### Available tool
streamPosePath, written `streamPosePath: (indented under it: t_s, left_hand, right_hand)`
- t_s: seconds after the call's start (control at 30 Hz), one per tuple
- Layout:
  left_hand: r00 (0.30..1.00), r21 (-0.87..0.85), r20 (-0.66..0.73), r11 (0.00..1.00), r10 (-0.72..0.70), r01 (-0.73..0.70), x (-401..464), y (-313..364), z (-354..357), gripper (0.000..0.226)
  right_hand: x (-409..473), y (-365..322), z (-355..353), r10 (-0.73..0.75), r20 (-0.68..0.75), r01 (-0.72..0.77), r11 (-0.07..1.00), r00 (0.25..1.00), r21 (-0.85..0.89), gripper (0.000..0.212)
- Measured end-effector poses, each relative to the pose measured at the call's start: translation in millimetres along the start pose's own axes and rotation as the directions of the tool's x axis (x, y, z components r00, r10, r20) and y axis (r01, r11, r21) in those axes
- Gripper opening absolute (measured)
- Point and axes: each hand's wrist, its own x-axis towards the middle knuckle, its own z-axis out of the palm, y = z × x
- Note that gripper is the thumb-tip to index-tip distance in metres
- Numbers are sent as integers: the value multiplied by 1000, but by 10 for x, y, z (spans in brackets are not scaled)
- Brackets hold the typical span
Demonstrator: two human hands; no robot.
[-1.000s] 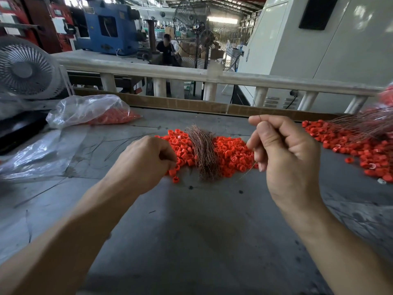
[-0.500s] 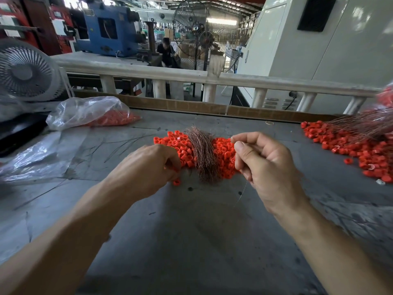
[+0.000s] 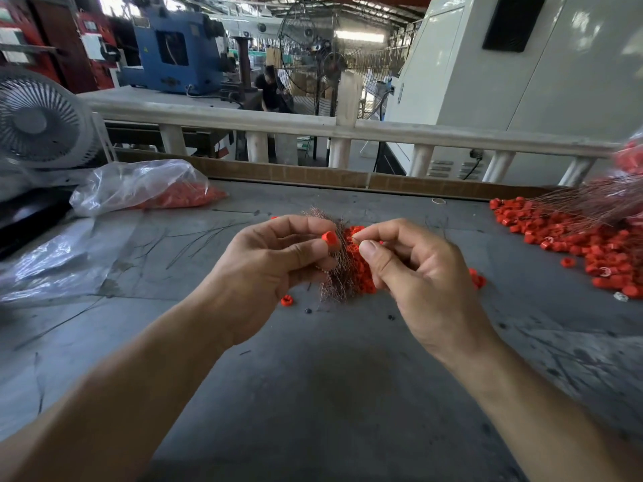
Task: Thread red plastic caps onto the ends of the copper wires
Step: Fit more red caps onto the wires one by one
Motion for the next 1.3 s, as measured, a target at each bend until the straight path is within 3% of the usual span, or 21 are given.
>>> streamPosePath:
  t_s: [0.23, 0.6, 1.3]
  left_hand:
    - [999, -42, 28, 999, 20, -19, -23, 8, 28, 25]
    - [995, 82, 8, 992, 100, -101, -23, -34, 46, 28]
    - [983, 129, 38, 975, 179, -183, -26, -72, 58, 20]
  right_hand:
    - [-28, -80, 20, -43, -4, 43, 998, 999, -49, 12]
    - [-30, -82, 48, -7, 26, 9, 999, 1000, -46, 10]
    - [-43, -137, 64, 30, -19, -32, 997, 999, -71, 11]
